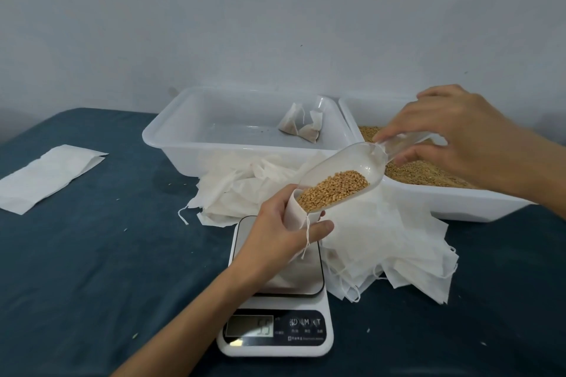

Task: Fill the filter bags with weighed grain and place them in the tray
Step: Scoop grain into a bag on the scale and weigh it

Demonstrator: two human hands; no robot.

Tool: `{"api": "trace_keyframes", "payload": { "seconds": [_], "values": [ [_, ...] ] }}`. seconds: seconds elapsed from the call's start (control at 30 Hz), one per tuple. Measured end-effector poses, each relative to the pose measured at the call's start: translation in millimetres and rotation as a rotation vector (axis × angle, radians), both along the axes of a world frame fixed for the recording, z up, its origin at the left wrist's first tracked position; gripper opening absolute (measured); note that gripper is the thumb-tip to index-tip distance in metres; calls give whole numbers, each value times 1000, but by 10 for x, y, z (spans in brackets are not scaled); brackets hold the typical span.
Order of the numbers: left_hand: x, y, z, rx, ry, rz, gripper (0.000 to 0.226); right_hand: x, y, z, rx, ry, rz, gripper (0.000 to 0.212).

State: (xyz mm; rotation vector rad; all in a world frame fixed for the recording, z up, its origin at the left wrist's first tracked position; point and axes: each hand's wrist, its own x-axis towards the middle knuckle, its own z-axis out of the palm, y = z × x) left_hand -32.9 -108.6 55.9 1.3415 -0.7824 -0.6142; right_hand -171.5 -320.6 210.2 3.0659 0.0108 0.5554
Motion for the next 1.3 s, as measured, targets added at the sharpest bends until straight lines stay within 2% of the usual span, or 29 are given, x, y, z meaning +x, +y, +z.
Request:
{"api": "trace_keyframes", "payload": {
  "seconds": [0.83,1.3],
  "values": [
    [-22,17,18,28,1,24,50,-8,52,7,-108,-40,43,34],
    [-15,49,76,56,18,40,45,-4,4,-38,-69,-24,22,32]
  ]
}}
